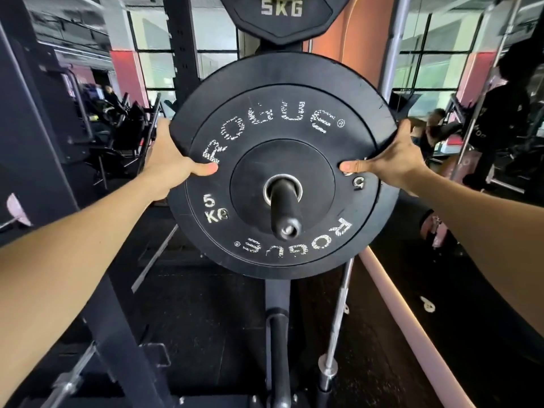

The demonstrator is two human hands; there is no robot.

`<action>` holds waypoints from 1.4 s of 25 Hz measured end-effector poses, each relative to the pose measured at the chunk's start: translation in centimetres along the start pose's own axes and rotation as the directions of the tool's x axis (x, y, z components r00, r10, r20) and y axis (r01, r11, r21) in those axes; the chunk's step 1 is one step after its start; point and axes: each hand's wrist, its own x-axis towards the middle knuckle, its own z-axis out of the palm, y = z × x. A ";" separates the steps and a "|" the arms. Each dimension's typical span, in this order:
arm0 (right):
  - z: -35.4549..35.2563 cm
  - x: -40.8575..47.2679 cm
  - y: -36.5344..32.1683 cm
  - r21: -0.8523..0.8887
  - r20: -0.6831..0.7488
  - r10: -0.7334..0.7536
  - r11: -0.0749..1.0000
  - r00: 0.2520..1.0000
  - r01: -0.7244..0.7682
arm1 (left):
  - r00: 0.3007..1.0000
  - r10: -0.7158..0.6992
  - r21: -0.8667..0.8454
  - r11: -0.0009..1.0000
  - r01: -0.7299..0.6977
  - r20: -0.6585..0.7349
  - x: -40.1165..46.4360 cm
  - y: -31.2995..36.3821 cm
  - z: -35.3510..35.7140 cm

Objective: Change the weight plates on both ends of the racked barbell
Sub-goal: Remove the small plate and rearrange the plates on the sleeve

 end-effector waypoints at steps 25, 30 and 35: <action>2.3 1.4 1.9 -0.273 0.118 0.161 0.954 0.980 -0.124 | 0.988 -0.148 0.414 0.902 0.122 0.032 1.2 -2.6 0.5; 2.9 -7.8 4.3 -0.357 0.280 0.153 0.933 0.948 -0.045 | 0.932 -0.258 0.465 0.878 0.116 0.255 -8.2 -5.6 0.7; 5.4 -21.5 9.9 -0.458 0.478 0.333 0.884 0.813 -0.092 | 0.791 -0.463 0.494 0.836 0.240 0.400 -23.0 -12.5 0.6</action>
